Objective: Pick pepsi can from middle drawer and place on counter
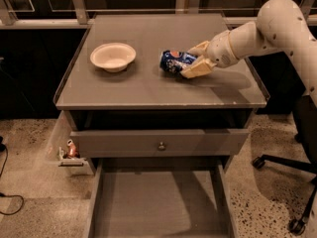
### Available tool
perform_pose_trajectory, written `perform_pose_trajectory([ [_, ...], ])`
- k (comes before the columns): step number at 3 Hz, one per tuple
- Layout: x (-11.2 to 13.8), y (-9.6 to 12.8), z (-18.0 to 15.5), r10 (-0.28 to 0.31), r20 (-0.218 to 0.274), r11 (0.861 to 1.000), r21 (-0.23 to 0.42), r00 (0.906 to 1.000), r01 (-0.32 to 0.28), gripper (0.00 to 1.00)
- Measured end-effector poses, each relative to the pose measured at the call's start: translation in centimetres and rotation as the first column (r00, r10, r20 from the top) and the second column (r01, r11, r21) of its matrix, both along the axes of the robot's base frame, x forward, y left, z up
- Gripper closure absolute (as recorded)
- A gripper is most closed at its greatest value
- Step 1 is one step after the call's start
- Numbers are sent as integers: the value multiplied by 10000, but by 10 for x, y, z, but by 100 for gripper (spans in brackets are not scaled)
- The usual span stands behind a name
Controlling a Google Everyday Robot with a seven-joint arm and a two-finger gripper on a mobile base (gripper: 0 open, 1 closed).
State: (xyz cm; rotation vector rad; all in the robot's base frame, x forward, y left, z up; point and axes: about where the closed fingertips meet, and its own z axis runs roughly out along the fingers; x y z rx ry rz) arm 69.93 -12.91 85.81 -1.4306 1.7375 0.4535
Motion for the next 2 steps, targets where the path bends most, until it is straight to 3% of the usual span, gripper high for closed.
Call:
perform_pose_trajectory([
  [1,1,0,-1,-18,-28,10000,-14,10000,18,84],
  [2,1,0,-2,-18,-28,10000,-14,10000,18,61],
])
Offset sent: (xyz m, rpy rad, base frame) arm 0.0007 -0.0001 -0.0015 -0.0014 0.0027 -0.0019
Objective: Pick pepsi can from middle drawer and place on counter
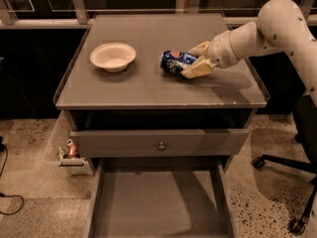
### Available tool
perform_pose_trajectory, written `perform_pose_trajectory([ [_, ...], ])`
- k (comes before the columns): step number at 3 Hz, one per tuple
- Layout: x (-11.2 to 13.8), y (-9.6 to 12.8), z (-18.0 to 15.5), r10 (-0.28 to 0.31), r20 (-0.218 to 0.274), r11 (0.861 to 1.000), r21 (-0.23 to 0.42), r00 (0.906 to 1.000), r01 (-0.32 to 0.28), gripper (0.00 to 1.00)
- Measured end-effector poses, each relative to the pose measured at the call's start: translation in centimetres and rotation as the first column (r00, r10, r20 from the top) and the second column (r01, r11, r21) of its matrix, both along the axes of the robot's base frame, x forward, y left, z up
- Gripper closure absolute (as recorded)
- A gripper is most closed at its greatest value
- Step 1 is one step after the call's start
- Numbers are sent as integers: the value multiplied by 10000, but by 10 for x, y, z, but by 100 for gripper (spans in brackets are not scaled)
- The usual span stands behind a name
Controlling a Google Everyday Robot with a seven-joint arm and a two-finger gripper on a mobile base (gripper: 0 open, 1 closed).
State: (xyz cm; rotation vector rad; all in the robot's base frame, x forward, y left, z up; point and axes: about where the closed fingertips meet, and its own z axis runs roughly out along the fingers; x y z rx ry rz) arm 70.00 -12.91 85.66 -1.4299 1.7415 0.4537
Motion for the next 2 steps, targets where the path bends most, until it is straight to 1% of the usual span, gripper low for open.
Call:
perform_pose_trajectory([
  [2,0,0,0,1,-1,10000,0,10000,-1,14],
])
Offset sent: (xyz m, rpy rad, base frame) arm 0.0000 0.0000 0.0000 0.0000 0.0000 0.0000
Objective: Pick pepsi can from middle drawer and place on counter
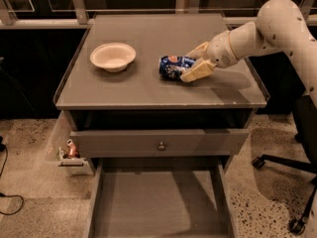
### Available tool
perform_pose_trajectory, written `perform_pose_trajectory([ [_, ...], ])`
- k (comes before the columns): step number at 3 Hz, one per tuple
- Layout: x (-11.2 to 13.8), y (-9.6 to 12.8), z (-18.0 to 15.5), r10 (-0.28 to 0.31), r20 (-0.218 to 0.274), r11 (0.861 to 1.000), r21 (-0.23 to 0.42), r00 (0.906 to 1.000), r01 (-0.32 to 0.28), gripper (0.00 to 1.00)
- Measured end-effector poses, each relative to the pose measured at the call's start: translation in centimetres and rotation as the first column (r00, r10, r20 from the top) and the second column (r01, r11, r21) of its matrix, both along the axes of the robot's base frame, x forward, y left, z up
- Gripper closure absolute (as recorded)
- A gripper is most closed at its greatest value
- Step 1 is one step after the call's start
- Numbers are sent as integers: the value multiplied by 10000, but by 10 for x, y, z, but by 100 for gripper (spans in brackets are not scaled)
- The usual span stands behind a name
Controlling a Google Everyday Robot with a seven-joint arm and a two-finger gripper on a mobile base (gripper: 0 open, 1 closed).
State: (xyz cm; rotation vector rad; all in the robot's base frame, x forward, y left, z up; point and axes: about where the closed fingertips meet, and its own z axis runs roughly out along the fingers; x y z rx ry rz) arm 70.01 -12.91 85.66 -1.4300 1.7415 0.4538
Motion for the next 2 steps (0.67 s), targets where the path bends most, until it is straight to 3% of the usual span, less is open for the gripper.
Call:
perform_pose_trajectory([
  [1,0,0,0,1,-1,10000,0,10000,-1,0],
  [2,0,0,0,1,-1,10000,0,10000,-1,0],
])
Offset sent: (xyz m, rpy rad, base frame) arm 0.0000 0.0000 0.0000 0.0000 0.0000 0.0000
